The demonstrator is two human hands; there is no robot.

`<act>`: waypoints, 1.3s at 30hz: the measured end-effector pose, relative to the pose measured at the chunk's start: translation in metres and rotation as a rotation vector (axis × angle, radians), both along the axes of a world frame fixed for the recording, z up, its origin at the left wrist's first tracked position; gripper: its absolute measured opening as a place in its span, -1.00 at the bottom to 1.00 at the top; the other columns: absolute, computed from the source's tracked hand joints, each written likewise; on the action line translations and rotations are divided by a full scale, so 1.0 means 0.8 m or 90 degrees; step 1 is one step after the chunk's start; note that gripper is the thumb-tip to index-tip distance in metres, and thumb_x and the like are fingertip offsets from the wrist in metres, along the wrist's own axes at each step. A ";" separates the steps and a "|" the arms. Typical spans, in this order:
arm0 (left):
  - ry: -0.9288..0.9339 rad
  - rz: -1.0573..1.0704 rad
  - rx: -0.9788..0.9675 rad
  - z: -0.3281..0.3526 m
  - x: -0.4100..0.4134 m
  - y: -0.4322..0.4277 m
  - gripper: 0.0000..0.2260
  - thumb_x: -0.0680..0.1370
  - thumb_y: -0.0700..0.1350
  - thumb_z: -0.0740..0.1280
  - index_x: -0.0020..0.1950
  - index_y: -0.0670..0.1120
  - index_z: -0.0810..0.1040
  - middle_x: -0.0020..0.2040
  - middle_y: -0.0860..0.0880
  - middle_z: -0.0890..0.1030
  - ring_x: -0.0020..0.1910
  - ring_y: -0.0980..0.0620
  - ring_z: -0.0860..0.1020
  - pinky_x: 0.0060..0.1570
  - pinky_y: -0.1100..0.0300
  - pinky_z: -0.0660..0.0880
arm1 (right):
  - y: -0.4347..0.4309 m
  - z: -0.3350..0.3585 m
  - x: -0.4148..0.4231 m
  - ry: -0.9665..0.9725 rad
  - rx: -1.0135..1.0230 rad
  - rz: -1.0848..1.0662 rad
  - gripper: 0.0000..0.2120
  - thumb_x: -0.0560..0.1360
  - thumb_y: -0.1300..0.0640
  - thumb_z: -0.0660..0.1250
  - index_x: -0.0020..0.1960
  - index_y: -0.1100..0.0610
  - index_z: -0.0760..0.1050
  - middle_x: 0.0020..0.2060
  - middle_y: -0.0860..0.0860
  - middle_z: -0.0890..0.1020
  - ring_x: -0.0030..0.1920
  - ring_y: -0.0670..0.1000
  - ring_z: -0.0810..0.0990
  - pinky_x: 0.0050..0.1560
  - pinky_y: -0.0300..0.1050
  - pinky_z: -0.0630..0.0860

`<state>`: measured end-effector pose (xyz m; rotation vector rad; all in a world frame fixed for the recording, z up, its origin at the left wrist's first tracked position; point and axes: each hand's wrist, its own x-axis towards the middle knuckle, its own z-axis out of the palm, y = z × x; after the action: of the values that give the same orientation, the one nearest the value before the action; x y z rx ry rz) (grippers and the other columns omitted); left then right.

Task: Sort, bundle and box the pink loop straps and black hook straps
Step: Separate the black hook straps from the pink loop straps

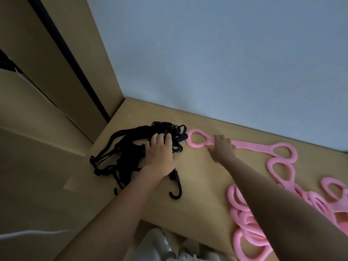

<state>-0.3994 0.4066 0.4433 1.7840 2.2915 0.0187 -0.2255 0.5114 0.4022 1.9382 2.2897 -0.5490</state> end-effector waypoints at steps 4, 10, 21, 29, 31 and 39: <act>-0.005 -0.084 0.040 0.002 0.023 0.012 -0.47 0.53 -0.07 0.22 0.47 -0.11 0.18 0.41 -0.08 0.28 0.46 -0.10 0.13 0.41 0.03 0.11 | 0.005 0.006 0.010 -0.074 0.028 0.029 -0.64 0.59 -0.02 0.16 0.27 0.18 0.38 0.24 0.15 0.38 0.27 0.17 0.31 0.22 0.10 0.33; -0.029 -0.194 0.039 0.011 0.057 0.026 -0.55 0.53 -0.11 0.21 0.40 -0.15 0.24 0.28 -0.10 0.38 0.27 -0.09 0.32 0.26 0.10 0.26 | -0.017 0.028 0.029 0.056 0.101 -0.028 -0.75 0.60 0.06 0.16 0.11 0.21 0.47 0.13 0.15 0.45 0.17 0.18 0.38 0.09 0.05 0.37; -0.124 -0.376 0.057 0.032 0.164 0.026 -0.43 0.52 -0.01 0.29 0.45 -0.14 0.18 0.33 -0.14 0.35 0.30 -0.14 0.34 0.22 0.04 0.31 | -0.079 0.143 0.109 0.335 0.315 -0.290 -0.85 0.55 0.15 0.25 -0.12 0.23 0.44 -0.15 0.06 0.43 -0.27 -0.02 0.38 -0.29 -0.21 0.26; -0.355 -0.472 0.201 0.041 0.246 -0.010 -0.57 0.50 -0.05 0.36 0.30 -0.19 0.37 0.13 -0.13 0.51 0.10 -0.11 0.48 0.07 0.04 0.46 | -0.159 0.232 0.166 0.695 0.368 -0.436 -0.82 0.54 0.13 0.27 -0.23 0.09 0.40 -0.32 -0.01 0.49 -0.31 -0.06 0.46 -0.21 -0.17 0.46; -0.355 -0.464 0.220 0.038 0.259 -0.016 -0.59 0.53 -0.05 0.32 0.31 -0.18 0.35 0.12 -0.12 0.51 0.09 -0.08 0.48 0.09 0.04 0.45 | -0.166 0.231 0.184 0.707 0.356 -0.445 -0.83 0.54 0.13 0.26 -0.22 0.09 0.40 -0.31 0.00 0.48 -0.32 -0.09 0.46 -0.25 -0.21 0.46; -0.237 -0.335 0.039 -0.006 0.282 -0.029 -0.77 0.51 -0.11 0.22 0.16 -0.09 0.44 0.15 -0.07 0.48 0.14 -0.10 0.45 0.11 0.04 0.42 | -0.171 0.105 0.295 0.498 0.184 -0.606 -0.80 0.47 0.27 0.19 -0.33 0.16 0.32 -0.46 0.03 0.38 -0.50 -0.04 0.30 -0.48 -0.21 0.23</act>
<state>-0.1738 0.3835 0.4387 2.1459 1.5420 0.3030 0.0102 0.3744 0.4865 3.4098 1.5761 -1.2850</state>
